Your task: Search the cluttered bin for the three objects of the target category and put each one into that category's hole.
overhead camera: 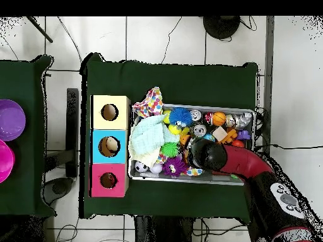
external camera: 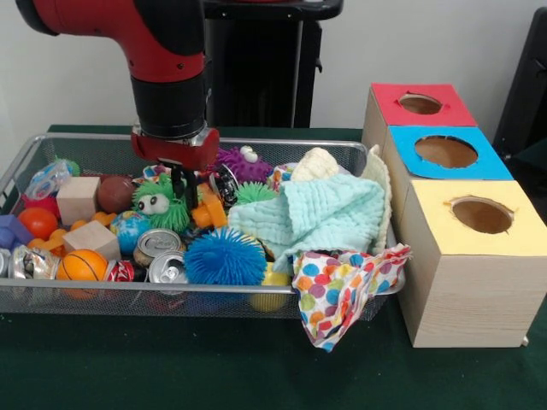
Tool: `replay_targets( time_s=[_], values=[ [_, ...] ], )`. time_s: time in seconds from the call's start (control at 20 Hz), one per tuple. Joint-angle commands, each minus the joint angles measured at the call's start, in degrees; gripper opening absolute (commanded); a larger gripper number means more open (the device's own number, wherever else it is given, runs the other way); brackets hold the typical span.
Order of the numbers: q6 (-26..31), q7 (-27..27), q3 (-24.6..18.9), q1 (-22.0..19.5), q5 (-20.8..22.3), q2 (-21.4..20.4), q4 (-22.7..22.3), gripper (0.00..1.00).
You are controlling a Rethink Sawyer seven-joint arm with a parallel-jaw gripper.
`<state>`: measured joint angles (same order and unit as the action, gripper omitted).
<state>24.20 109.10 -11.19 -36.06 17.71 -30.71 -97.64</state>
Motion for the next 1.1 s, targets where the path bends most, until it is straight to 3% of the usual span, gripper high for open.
replay_targets(
  time_s=[0.05,1.1],
  values=[
    [0.6,7.4,-9.1,3.5,-6.7,1.8,-1.7,0.00],
    [0.9,7.9,-6.6,6.8,-13.5,0.5,-3.8,0.00]
  ],
)
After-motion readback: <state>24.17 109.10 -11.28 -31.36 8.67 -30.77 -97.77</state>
